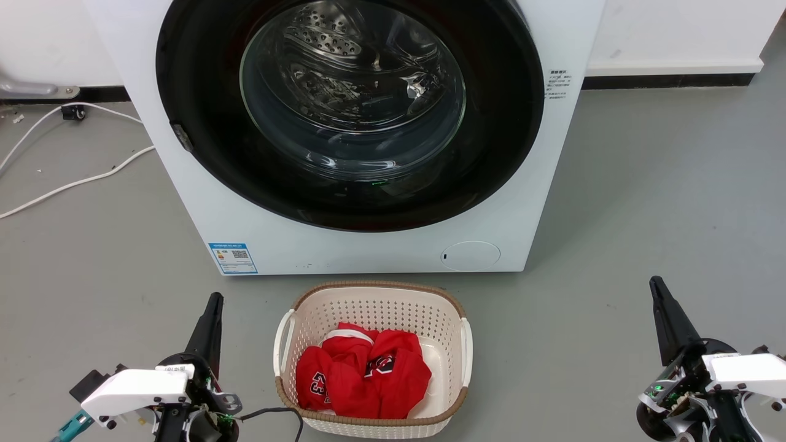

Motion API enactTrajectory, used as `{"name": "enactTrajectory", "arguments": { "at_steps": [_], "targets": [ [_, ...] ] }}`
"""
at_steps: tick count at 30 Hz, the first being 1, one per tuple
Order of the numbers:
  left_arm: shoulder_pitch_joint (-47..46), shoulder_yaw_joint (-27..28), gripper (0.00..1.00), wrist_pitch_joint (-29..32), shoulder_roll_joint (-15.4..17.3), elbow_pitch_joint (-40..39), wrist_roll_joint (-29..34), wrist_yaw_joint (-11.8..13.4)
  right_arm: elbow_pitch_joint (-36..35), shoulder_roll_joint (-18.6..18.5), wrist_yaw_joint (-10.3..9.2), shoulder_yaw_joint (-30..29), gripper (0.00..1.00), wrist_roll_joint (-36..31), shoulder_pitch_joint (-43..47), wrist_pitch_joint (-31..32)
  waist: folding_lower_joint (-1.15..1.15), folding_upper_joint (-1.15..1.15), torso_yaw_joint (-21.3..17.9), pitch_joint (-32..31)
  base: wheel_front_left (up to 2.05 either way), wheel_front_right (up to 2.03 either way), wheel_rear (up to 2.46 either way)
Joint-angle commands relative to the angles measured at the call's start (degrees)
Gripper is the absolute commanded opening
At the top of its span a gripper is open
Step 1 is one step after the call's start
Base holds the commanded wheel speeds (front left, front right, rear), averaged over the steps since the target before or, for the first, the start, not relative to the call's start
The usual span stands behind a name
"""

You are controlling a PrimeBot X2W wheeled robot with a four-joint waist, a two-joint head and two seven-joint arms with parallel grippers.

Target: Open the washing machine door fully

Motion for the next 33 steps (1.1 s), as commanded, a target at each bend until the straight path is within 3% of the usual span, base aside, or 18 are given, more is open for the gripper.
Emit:
{"name": "enactTrajectory", "arguments": {
  "at_steps": [1,8,9,24,33],
  "targets": [
    [-0.57,0.15,0.0,0.27,-0.07,0.06,0.1,-0.18,0.07,0.15,0.02,-0.11,0.0,-0.49,-0.84,0.18,0.0,0.0,0.0,0.0,0.0,0.0,0.0],
    [-0.57,0.2,0.0,0.31,-0.11,0.07,0.15,-0.18,0.08,0.21,0.02,-0.18,0.0,-0.47,-0.85,0.16,0.0,0.0,0.0,0.0,0.0,0.0,0.0],
    [-0.01,0.04,1.0,0.14,-0.03,0.0,0.01,0.0,0.0,0.06,0.0,-0.11,1.0,-0.18,-0.01,0.16,0.0,0.0,0.0,0.0,0.0,0.0,0.0],
    [0.95,-2.13,1.0,-3.15,-0.22,-1.96,1.68,0.04,-2.17,0.24,0.0,1.46,1.0,-2.47,1.93,-3.12,0.0,0.0,-0.1,0.12,0.0,0.0,0.0],
    [0.93,-1.99,1.0,-5.43,-0.11,-5.21,10.57,0.02,-4.92,0.29,0.01,1.86,1.0,-10.25,2.5,-5.39,0.0,0.0,-0.26,0.24,0.0,0.0,0.0]
  ]
}}
